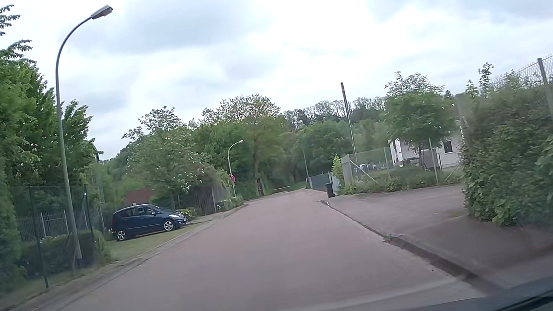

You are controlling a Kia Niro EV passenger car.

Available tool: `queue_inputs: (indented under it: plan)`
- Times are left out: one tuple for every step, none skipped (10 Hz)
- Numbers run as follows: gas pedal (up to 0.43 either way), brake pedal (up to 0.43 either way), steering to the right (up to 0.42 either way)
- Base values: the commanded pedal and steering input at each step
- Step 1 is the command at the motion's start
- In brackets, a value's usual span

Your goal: Follow the waypoints while adhering to traffic rules and regulations

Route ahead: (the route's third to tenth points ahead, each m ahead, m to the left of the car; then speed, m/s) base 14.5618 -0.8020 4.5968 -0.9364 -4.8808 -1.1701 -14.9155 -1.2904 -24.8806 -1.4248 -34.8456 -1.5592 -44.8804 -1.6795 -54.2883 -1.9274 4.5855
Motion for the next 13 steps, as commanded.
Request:
queue_inputs:
  plan:
    - [0.0, 0.0, -0.008]
    - [0.0, 0.0, -0.008]
    - [0.008, 0.0, -0.008]
    - [0.008, 0.0, -0.008]
    - [0.008, 0.0, -0.008]
    - [0.02, 0.0, -0.008]
    - [0.02, 0.0, -0.007]
    - [0.02, 0.0, -0.005]
    - [0.02, 0.0, -0.004]
    - [0.02, 0.0, -0.004]
    - [0.02, 0.0, -0.004]
    - [0.0, 0.0, -0.001]
    - [0.0, 0.0, 0.004]
